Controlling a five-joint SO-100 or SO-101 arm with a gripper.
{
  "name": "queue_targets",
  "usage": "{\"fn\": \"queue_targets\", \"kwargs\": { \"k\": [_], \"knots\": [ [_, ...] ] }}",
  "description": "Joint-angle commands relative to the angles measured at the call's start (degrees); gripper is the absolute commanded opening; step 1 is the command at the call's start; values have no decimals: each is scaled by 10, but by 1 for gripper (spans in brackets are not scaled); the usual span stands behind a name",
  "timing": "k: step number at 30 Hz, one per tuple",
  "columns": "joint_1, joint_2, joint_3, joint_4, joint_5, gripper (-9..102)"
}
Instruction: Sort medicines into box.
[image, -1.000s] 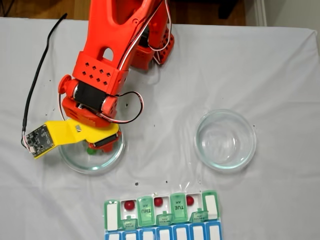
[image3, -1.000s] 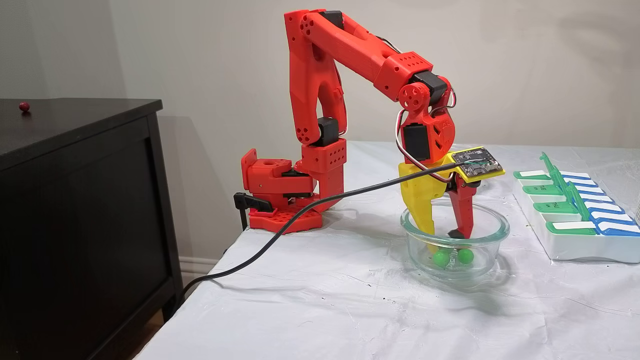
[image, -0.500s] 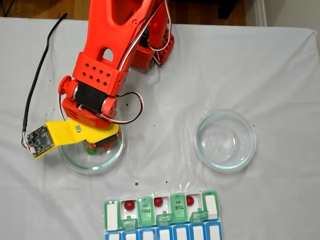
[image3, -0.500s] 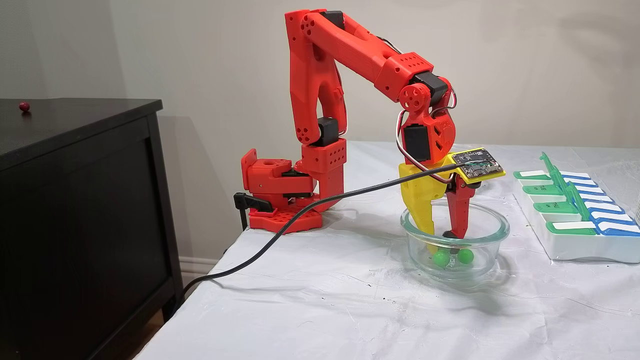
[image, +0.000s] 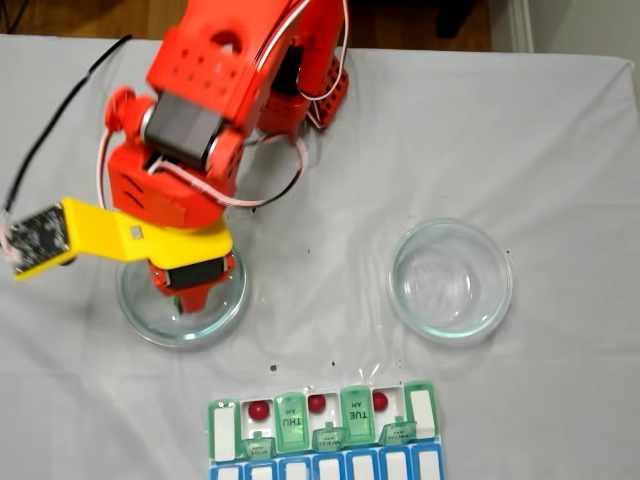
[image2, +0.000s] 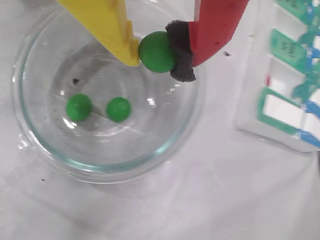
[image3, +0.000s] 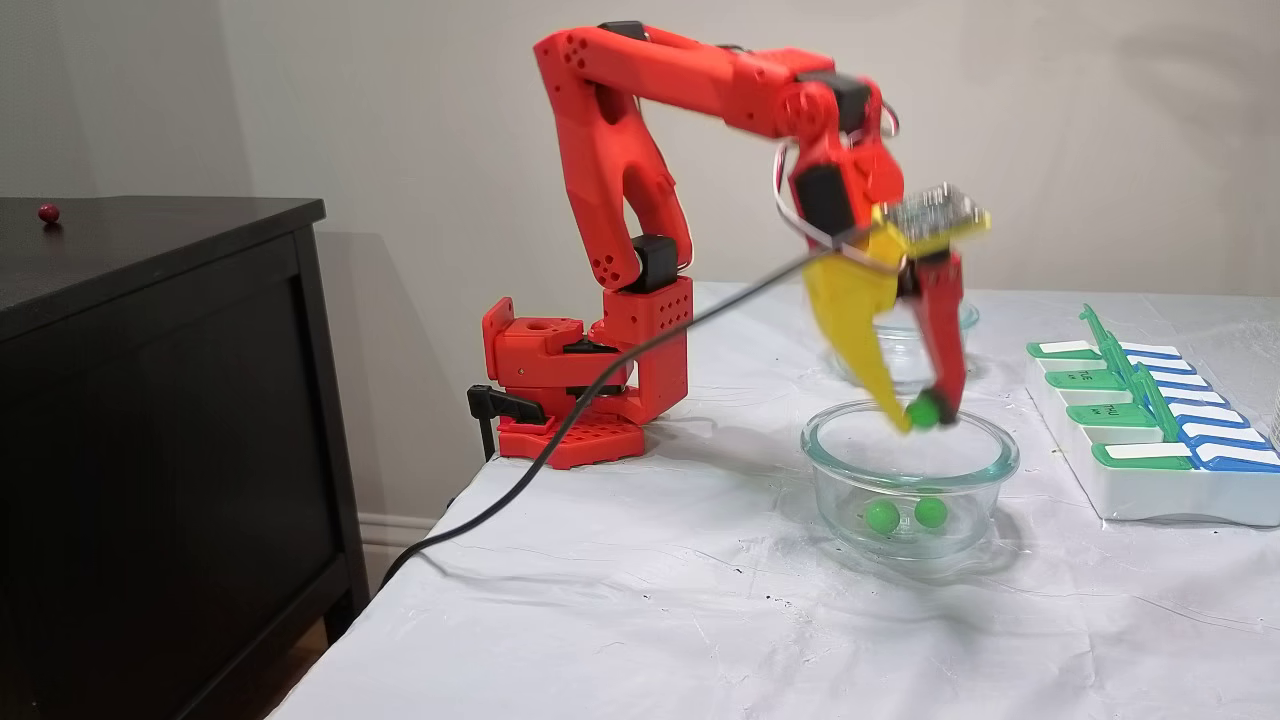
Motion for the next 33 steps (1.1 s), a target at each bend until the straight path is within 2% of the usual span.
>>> {"fn": "queue_targets", "kwargs": {
  "k": [1, 6, 8, 12, 25, 33],
  "knots": [
    [-74, 47, -123, -3, 85, 0],
    [-212, 7, -76, -105, 165, 0],
    [-253, 15, -22, -171, 192, 0],
    [-308, -1, 26, -248, 238, 0],
    [-354, -120, -10, -294, 291, 0],
    [-364, -157, -1, -380, 292, 0]
  ]
}}
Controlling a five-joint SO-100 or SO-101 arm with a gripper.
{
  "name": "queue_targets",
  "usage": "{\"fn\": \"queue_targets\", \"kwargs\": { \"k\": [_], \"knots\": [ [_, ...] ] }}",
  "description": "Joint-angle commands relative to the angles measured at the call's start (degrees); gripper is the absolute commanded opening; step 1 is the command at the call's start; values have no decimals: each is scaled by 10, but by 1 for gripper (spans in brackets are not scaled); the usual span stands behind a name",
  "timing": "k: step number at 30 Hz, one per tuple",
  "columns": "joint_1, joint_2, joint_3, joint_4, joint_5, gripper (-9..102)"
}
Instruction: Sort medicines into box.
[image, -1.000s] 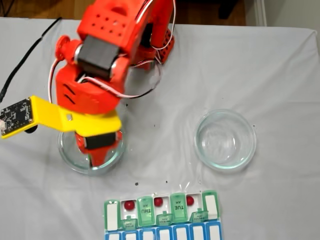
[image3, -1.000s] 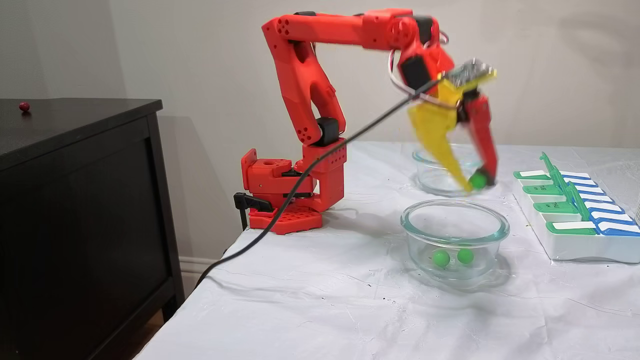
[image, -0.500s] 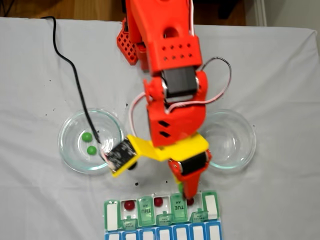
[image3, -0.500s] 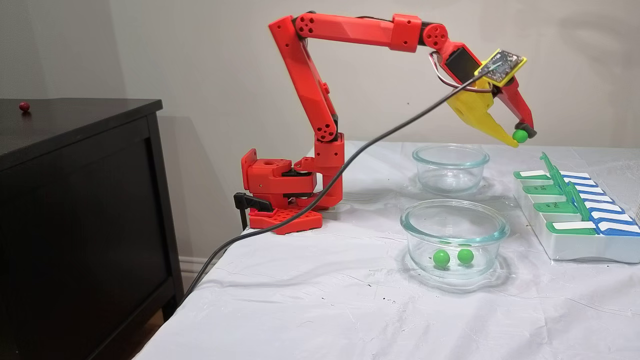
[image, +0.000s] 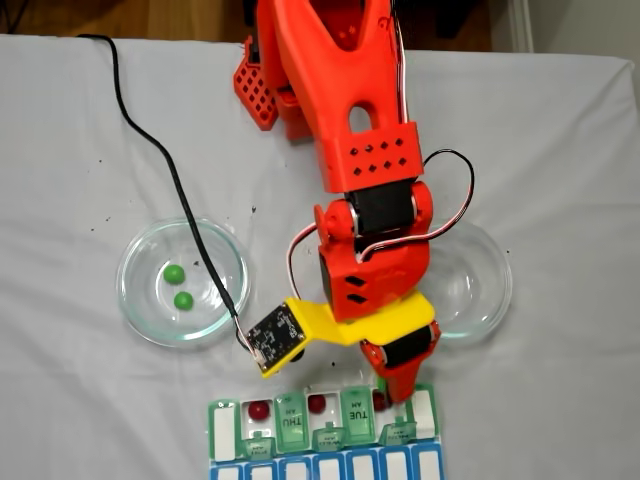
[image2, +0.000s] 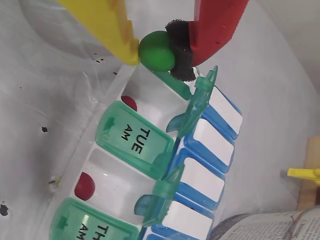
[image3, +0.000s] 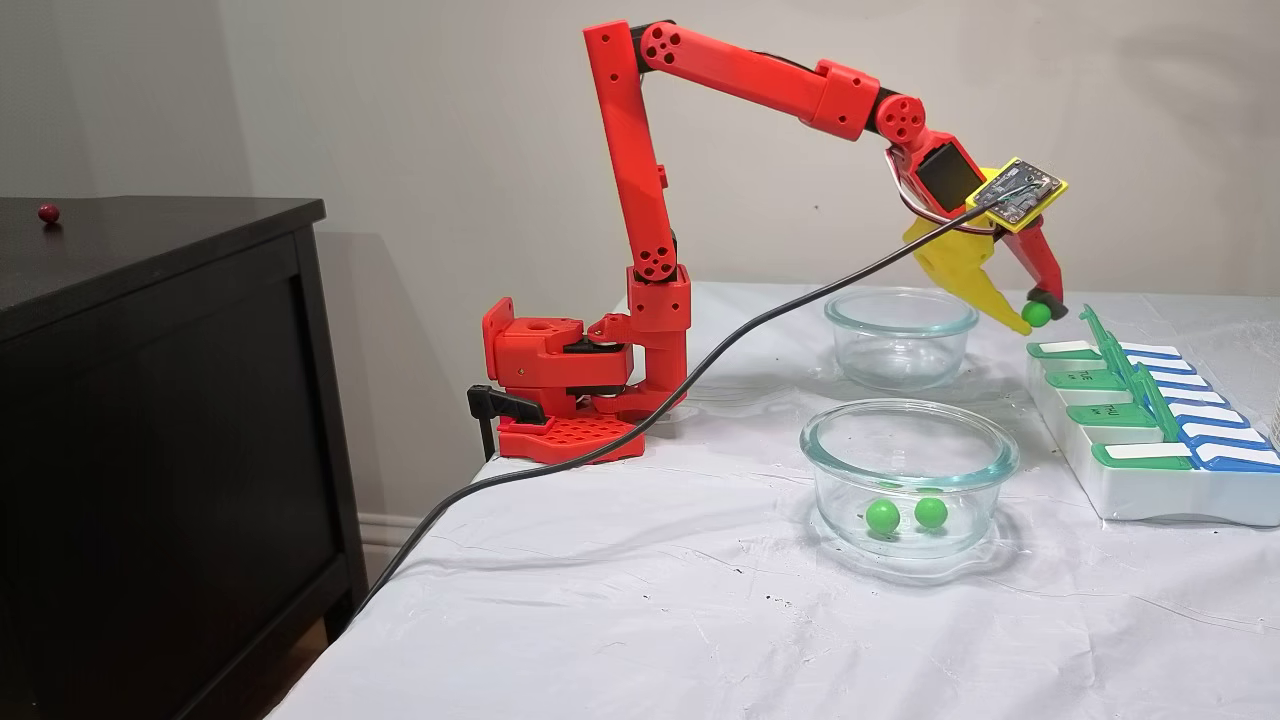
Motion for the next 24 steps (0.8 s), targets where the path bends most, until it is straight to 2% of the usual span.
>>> {"fn": "queue_targets", "kwargs": {
  "k": [1, 15, 17, 19, 24],
  "knots": [
    [-8, -12, -39, -61, 1, 0],
    [-13, -44, -30, -116, -6, 0],
    [-13, -45, -25, -125, -12, 4],
    [-13, -47, -25, -123, -19, 14],
    [-13, -51, -26, -113, -26, 26]
  ]
}}
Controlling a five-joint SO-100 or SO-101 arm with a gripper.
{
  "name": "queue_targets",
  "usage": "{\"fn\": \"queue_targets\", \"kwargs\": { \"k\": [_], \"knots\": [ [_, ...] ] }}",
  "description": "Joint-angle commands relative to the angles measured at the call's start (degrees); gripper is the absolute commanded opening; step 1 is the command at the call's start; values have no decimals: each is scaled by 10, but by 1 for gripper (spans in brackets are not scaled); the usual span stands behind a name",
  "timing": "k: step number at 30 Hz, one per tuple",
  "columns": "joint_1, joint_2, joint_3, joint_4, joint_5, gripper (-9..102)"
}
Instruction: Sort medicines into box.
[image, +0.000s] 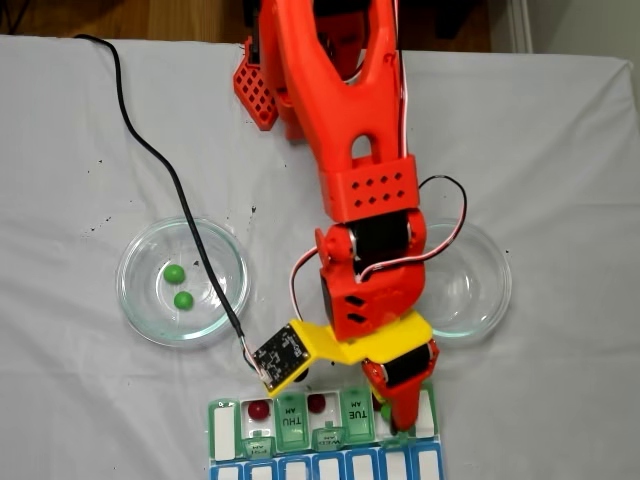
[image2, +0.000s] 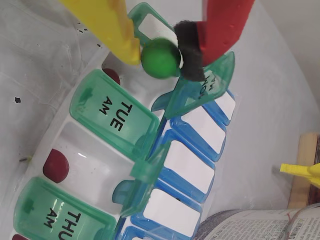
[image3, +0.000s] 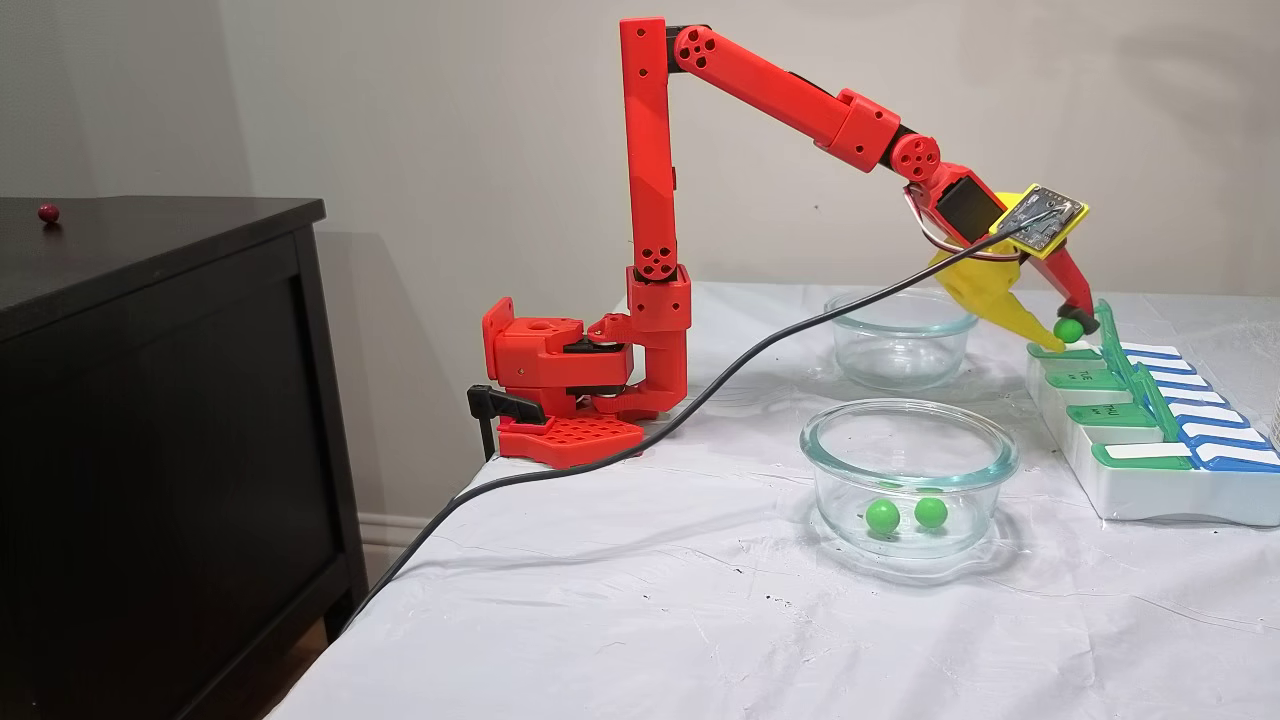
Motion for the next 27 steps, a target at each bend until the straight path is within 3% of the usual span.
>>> {"fn": "queue_targets", "kwargs": {
  "k": [1, 5, 9, 11, 15, 22, 27],
  "knots": [
    [-13, 22, -26, -4, -9, 28],
    [-10, 34, -27, 6, -12, 29],
    [2, 87, -24, 38, -25, 14],
    [12, 124, -32, 79, -34, 0],
    [45, 185, -86, 240, -56, 0],
    [167, 257, -129, 412, -134, 0],
    [244, 289, -93, 471, -210, 0]
  ]
}}
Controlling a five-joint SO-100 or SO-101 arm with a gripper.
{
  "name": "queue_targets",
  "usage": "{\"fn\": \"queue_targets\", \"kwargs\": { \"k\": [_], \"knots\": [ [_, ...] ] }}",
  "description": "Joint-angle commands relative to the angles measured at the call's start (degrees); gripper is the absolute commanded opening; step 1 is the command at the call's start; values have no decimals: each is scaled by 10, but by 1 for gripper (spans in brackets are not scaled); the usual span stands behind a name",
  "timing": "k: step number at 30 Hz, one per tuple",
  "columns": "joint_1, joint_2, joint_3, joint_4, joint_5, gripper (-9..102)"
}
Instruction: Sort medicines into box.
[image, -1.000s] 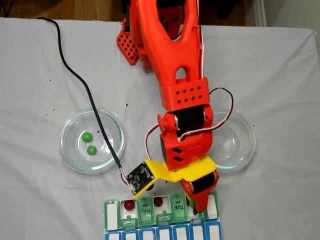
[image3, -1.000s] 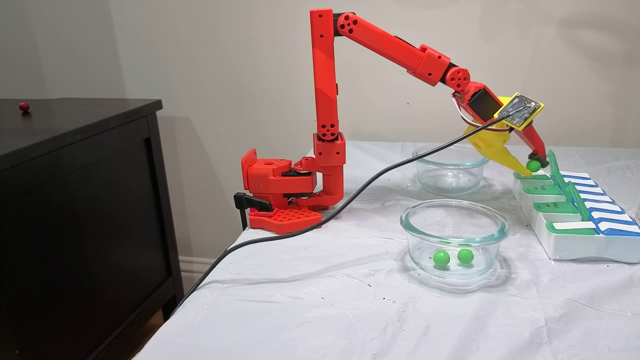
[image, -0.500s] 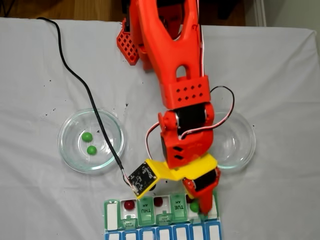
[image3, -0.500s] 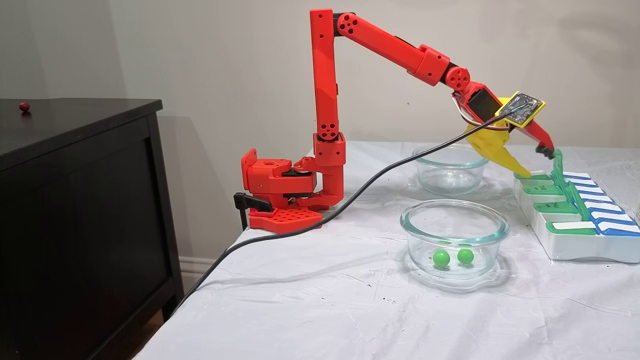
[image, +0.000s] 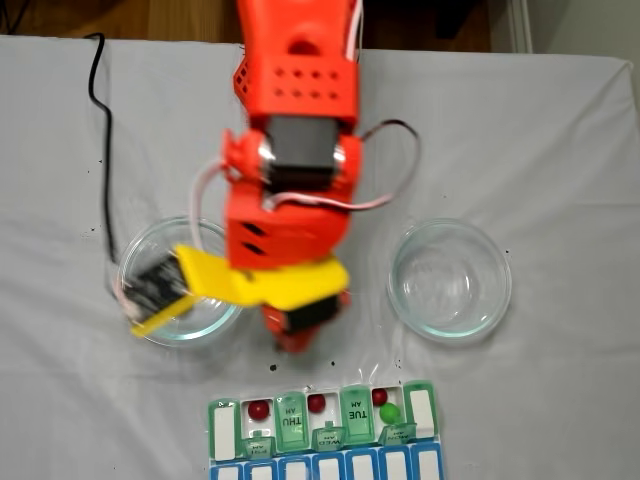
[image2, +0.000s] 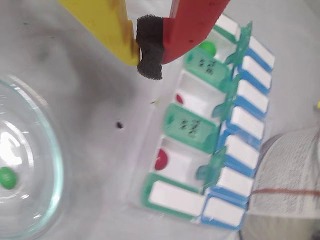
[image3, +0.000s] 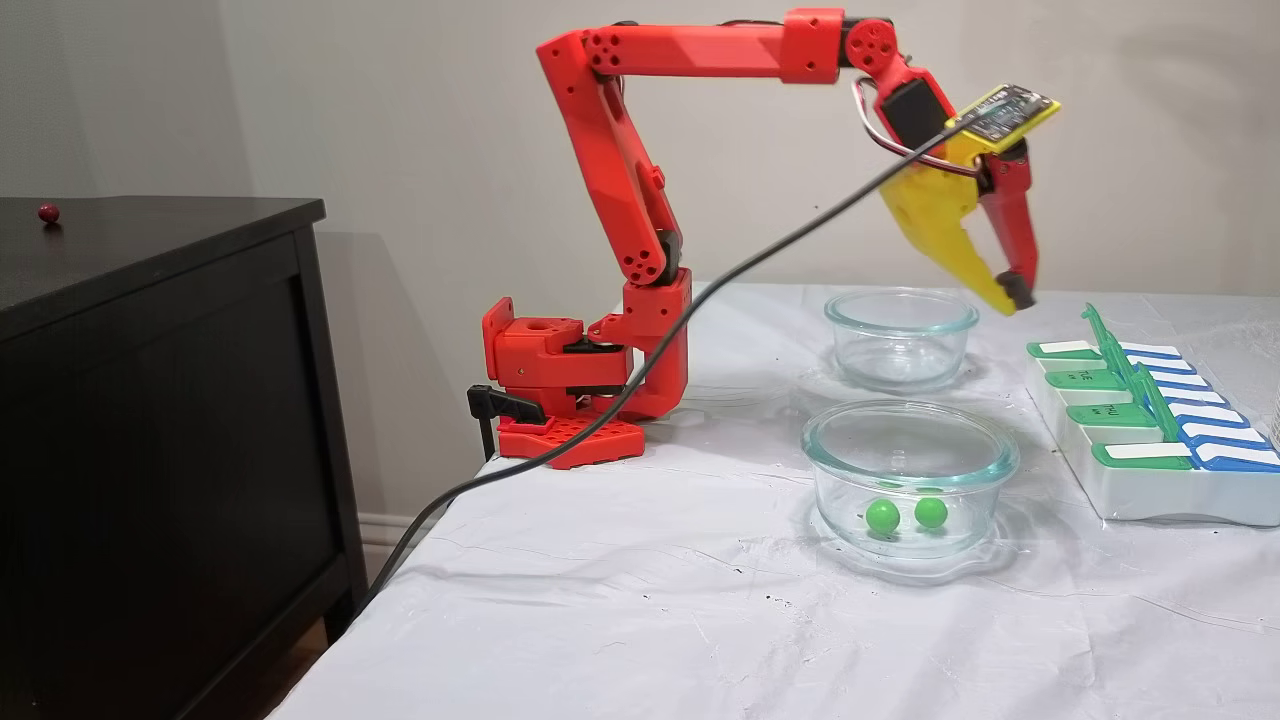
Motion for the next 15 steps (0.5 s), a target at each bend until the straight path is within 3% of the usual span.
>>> {"fn": "queue_targets", "kwargs": {
  "k": [1, 5, 11, 15],
  "knots": [
    [57, 62, -16, 42, -73, 0],
    [105, 13, 4, 65, -153, 0],
    [134, -13, 64, -16, -171, 1],
    [150, -51, 72, -40, -161, 10]
  ]
}}
